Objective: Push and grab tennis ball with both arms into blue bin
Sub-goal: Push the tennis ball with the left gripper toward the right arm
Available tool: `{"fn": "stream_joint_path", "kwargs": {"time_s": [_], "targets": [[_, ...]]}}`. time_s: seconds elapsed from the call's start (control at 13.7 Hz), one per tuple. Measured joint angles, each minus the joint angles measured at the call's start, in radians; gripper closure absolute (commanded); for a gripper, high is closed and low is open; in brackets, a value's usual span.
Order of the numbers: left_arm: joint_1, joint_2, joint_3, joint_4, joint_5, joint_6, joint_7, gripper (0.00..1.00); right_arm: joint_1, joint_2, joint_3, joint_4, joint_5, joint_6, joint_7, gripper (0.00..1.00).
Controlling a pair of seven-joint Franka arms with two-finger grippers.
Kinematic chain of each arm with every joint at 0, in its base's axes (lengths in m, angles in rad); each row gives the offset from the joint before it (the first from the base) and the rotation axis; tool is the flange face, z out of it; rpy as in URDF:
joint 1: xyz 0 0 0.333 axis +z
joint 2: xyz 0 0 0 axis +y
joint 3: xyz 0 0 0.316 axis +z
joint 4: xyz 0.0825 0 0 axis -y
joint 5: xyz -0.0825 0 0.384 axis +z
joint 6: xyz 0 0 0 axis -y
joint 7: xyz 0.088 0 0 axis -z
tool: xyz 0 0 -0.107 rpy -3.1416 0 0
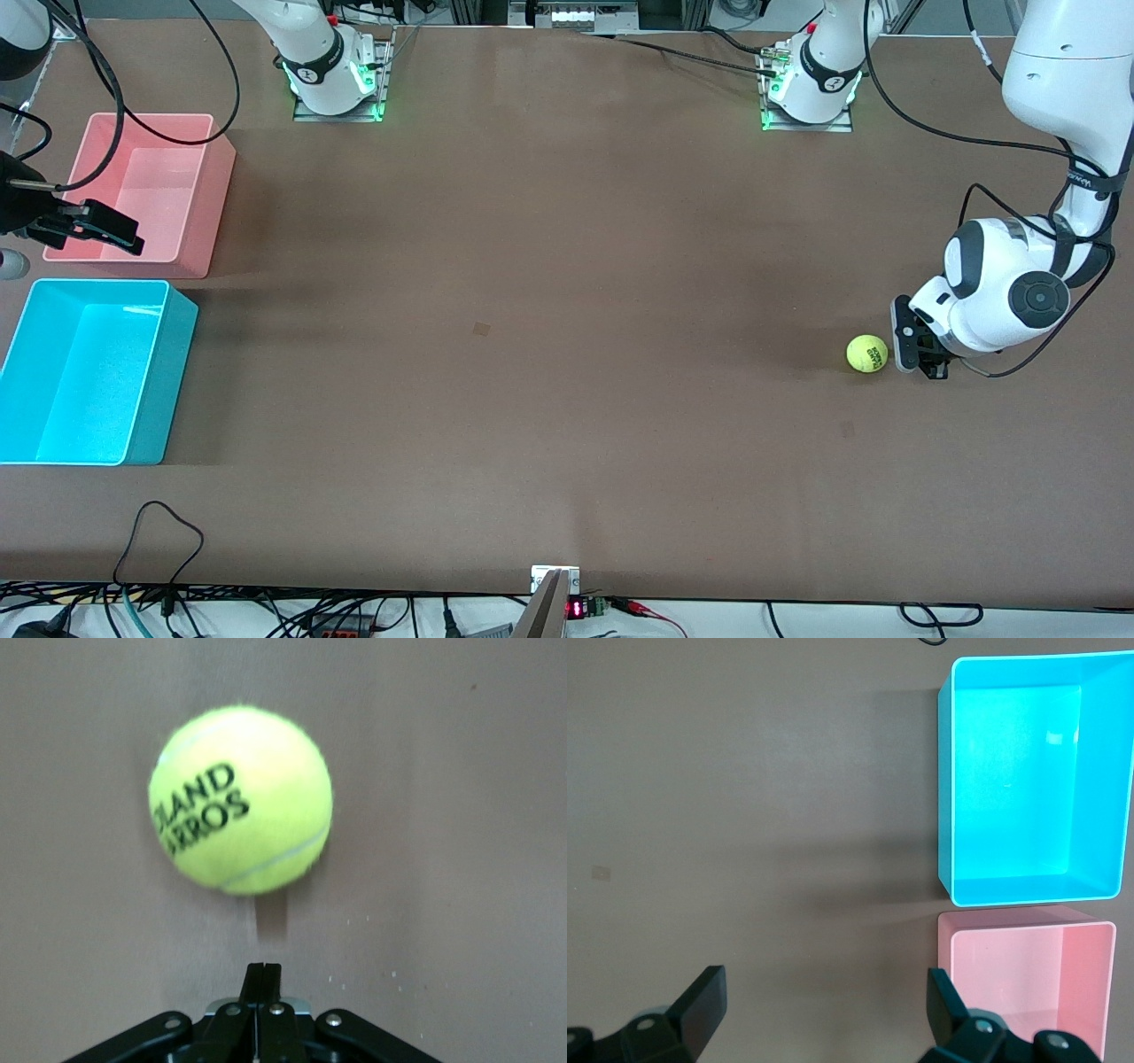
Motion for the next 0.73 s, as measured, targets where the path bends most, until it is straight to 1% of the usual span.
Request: {"fn": "stream_joint_path", "kwargs": {"time_s": [0.22, 0.37, 0.59, 0.73], "targets": [[0.001, 0.019, -0.074, 0.0, 0.0, 0.003, -0.047, 1.0, 0.0, 0.0, 0.0, 0.0, 0.0, 0.0, 0.0, 0.0], [0.001, 0.02, -0.15, 0.001, -0.005, 0.003, -0.131, 1.0, 0.0, 0.0, 0.0, 0.0, 0.0, 0.0, 0.0, 0.0], [0.001, 0.019, -0.268, 0.006, -0.043, 0.003, -0.272, 1.0, 0.0, 0.0, 0.0, 0.0, 0.0, 0.0, 0.0, 0.0], [0.001, 0.017, -0.31, 0.012, -0.049, 0.001, -0.325, 1.0, 0.0, 0.0, 0.0, 0.0, 0.0, 0.001, 0.0, 0.0]]}}
